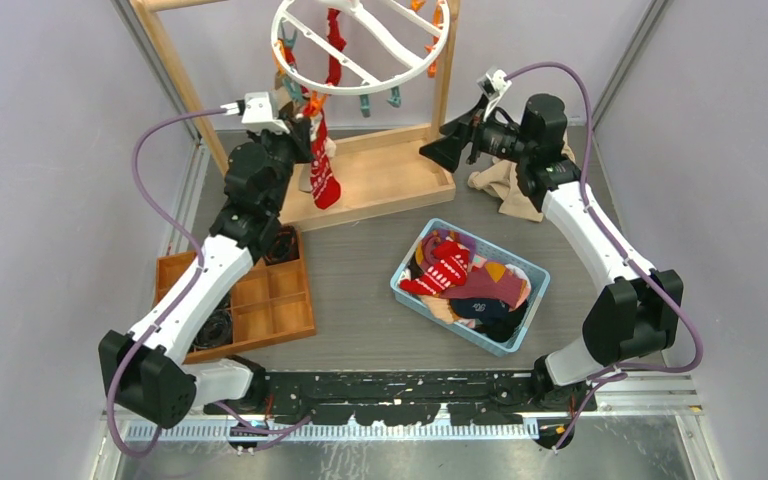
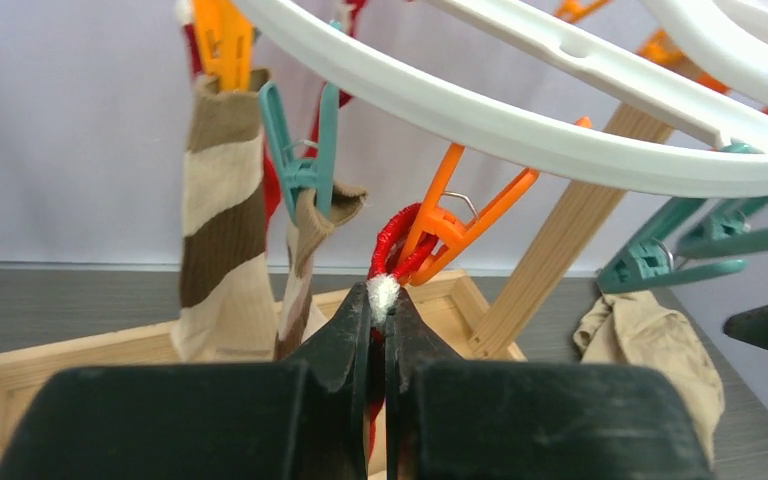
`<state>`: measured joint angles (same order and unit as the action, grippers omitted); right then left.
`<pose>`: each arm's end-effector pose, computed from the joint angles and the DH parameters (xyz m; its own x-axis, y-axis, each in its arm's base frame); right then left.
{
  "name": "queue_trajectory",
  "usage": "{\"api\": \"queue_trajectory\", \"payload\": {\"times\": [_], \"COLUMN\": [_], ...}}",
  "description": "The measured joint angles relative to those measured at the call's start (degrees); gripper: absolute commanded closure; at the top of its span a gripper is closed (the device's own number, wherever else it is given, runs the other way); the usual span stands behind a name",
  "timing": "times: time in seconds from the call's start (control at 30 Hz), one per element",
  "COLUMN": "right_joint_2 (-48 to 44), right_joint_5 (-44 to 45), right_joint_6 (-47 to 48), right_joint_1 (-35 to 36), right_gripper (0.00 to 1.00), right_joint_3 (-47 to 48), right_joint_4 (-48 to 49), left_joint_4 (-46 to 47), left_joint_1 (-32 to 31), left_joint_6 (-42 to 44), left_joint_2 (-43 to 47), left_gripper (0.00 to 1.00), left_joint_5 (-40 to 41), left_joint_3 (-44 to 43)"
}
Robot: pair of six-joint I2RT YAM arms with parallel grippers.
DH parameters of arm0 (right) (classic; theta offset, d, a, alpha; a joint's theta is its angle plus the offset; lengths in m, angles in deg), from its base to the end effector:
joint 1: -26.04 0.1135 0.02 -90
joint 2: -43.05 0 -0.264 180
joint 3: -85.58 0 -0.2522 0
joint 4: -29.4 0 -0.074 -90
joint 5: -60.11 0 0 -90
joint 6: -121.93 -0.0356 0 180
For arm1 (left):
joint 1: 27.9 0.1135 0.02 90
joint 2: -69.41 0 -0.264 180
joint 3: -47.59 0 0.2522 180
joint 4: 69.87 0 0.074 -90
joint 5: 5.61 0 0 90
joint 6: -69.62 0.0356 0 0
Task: Clip the socks to the hanger
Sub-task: Rotate the hanger.
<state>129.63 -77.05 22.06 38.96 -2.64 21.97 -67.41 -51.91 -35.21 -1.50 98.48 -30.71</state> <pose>0.3388 0.1045 0.3961 -0.1858 0.0769 -0.9796 -0.8469 0.4930 0.1994 0.2691 -0.1104 0.4140 0.1061 -0.3190 -0.9418 0.2097 0.9330 -0.2924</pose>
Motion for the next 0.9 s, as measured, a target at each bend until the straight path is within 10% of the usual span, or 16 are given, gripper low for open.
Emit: {"api": "queue_trajectory", "payload": {"times": [0.9], "right_joint_2": [-2.1], "right_joint_5": [-4.8], "right_joint_6": [14.0], "right_joint_1": [0.0], "right_gripper": [0.06], "right_joint_3": [-1.4], "right_joint_4": [-17.7], "left_joint_4": [-4.2], "left_joint_1": [18.3], "left_joint_6": [-4.5], "left_joint_2": [-7.9], "left_gripper": [1.00], "left_joint_5": [-18.0], "left_joint_3": [-8.0]}}
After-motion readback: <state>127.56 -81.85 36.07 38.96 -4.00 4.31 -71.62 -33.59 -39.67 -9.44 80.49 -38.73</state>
